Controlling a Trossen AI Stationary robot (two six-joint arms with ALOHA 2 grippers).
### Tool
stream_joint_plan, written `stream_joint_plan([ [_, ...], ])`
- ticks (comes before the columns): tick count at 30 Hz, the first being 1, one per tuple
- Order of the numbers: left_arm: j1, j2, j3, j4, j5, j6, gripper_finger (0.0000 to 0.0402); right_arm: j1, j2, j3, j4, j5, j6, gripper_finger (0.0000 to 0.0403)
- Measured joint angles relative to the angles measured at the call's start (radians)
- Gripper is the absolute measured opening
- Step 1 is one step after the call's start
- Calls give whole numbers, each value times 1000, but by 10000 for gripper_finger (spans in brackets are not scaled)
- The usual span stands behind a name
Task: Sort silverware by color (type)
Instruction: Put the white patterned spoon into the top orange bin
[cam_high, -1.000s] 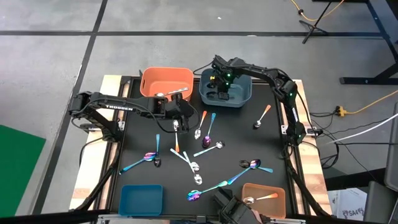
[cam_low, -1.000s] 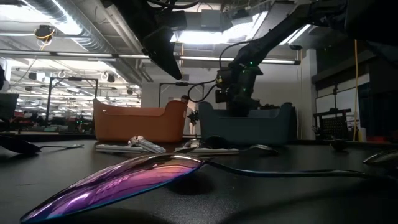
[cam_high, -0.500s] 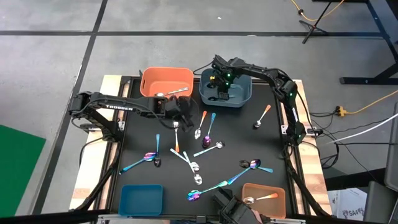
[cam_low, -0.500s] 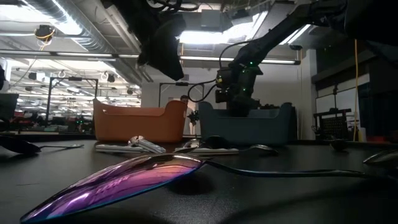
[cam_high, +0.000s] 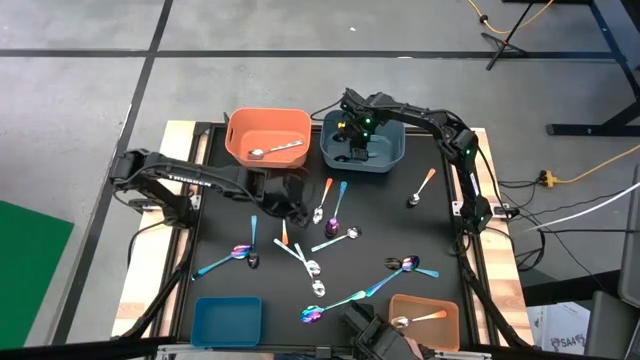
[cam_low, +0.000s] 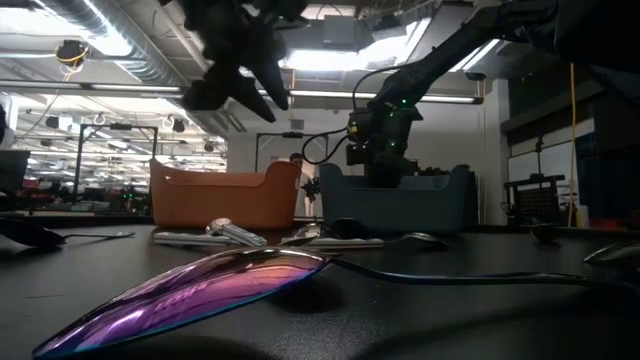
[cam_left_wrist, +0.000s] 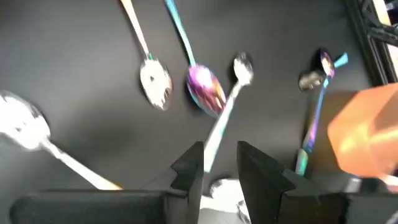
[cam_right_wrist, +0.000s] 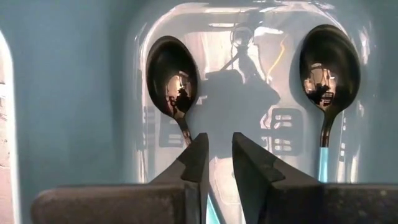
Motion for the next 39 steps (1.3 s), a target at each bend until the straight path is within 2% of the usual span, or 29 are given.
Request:
stream_joint_plan([
  [11,-203,33,0,10,-29,-434,90,0,0,0,1,0,0,60],
  [21,-317,124,0,54,-27,-723,90,0,-1,0,4,0,0,60],
  [24,-337,165,0,82,-26,-764,90,0,-1,0,6,0,0,60],
  [34,-348,294,0,263,-23,-766,90,0,-1,0,8,0,0,60],
  [39,-348,339,0,298,-16,-768,90,0,-1,0,8,0,0,60],
])
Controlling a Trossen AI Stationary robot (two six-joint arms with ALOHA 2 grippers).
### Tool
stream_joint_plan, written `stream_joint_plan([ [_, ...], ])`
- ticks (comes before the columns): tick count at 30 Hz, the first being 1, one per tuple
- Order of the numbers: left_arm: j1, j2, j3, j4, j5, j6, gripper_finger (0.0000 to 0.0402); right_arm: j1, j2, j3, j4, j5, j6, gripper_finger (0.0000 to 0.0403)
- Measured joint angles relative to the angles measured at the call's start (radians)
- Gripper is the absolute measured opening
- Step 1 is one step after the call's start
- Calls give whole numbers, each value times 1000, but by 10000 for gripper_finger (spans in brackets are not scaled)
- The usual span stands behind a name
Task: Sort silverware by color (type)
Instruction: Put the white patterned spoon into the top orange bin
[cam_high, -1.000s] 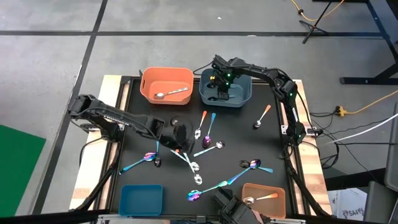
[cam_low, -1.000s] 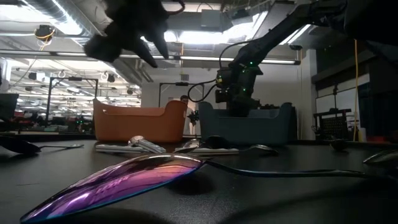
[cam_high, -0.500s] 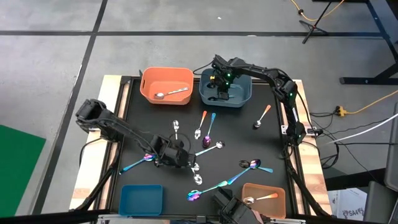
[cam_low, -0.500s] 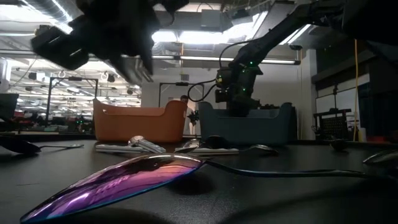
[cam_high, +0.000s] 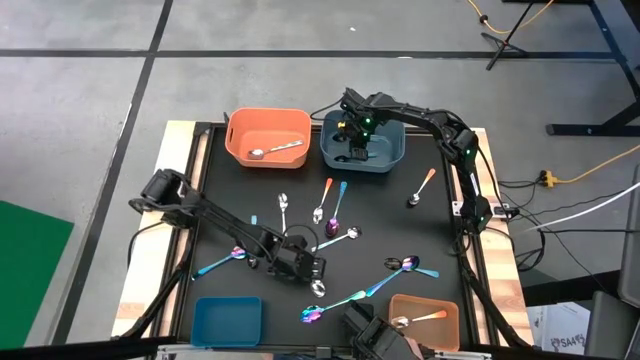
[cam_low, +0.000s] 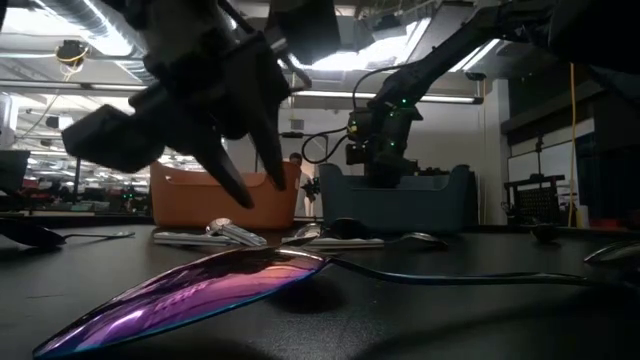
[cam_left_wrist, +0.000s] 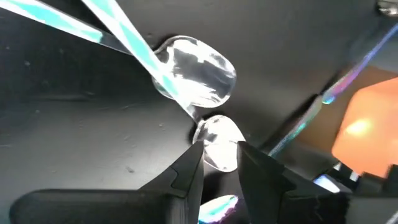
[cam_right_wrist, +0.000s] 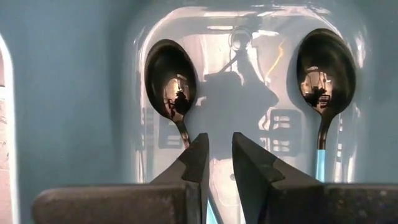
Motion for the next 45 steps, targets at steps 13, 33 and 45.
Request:
stream_joint_plan([
  [13,0,30,0,17,-17,2,90,0,0,0,3,0,0,60],
  [33,0,109,2,65,-12,3,88,0,0,0,10,0,0,60],
  [45,0,111,2,59,-14,1,43,0,0,0,10,0,0,60],
])
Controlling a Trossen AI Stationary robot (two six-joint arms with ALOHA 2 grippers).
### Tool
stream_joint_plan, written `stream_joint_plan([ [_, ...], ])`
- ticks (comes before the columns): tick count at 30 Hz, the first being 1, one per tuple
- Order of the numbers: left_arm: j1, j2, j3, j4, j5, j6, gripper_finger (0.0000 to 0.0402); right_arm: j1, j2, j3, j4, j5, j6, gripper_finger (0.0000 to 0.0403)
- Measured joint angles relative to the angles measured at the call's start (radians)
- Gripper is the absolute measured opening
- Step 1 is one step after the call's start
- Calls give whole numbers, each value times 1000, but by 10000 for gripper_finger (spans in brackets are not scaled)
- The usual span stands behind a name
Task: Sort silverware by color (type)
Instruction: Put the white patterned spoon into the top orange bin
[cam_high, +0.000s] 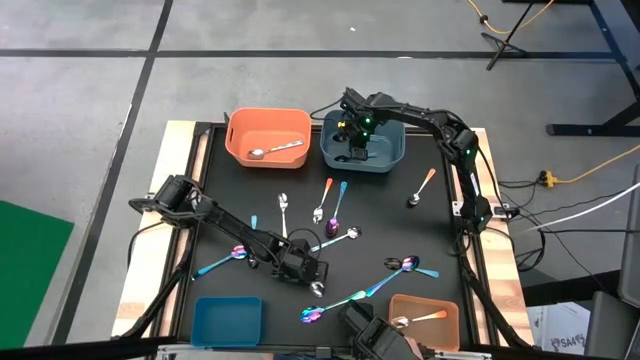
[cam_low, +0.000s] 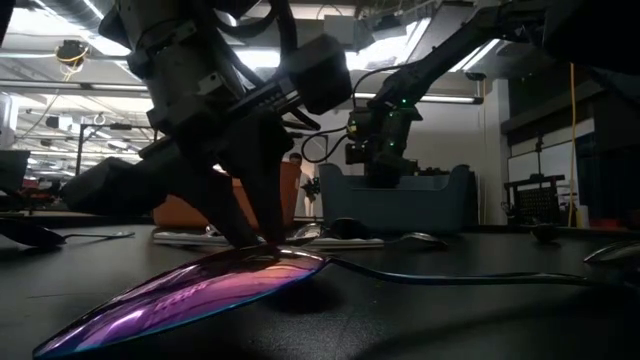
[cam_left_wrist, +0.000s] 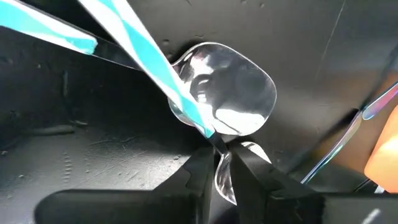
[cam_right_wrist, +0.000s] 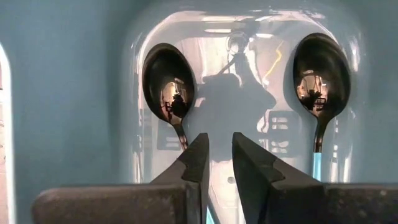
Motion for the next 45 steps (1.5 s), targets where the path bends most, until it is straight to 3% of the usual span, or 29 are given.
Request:
stream_joint_plan([
  [12,0,1,-1,3,-1,15,4,0,0,0,0,0,0,60],
  [28,0,-4,-2,4,-5,98,0,0,0,0,0,0,0,60],
  [45,-2,-91,-4,0,-119,260,1,0,0,0,0,0,0,60],
])
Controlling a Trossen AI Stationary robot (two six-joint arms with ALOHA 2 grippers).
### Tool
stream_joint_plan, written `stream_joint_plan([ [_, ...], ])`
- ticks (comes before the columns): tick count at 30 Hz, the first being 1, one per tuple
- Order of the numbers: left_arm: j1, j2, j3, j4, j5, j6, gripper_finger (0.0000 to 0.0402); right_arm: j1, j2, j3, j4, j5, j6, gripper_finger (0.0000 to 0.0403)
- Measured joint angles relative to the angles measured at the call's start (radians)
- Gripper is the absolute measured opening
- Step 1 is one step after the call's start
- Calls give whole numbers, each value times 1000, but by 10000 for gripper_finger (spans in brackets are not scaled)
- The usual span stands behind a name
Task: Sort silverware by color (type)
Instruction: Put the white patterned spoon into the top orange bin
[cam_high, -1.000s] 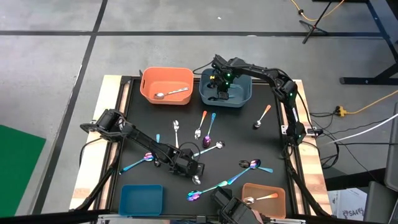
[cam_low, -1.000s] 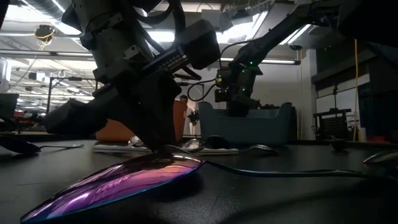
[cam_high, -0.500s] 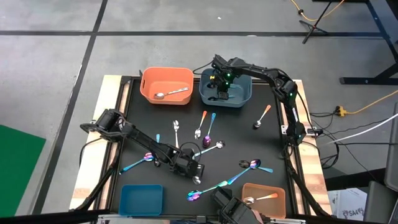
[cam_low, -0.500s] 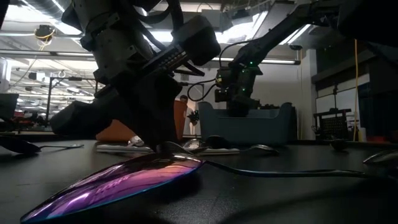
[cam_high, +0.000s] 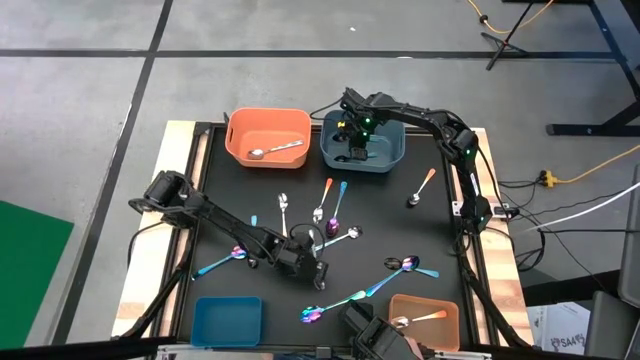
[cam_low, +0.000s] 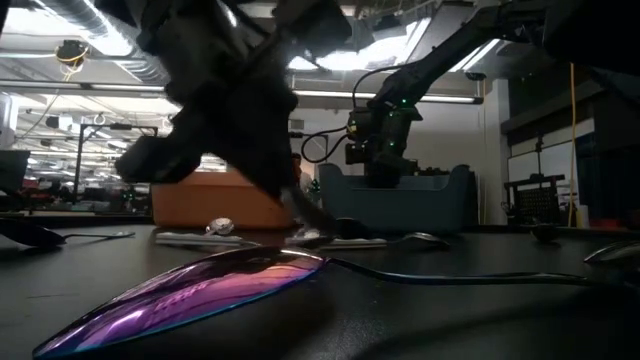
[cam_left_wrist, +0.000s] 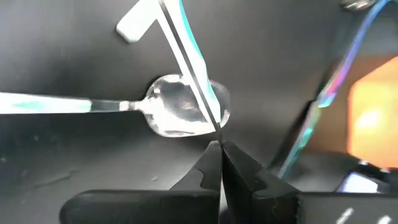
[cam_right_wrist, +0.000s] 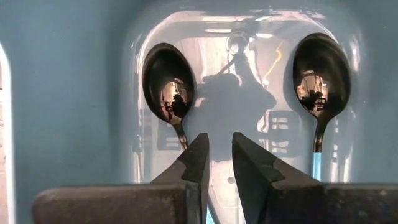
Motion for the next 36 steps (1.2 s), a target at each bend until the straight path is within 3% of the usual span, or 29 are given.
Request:
stream_joint_plan([
  [11,1,-76,1,-24,-139,65,1,0,0,0,-1,0,0,60],
  [21,19,-198,2,-185,-211,96,0,-1,0,0,-2,5,-3,60],
  [36,224,-427,2,-321,-234,483,0,-1,0,0,-13,8,-3,60],
])
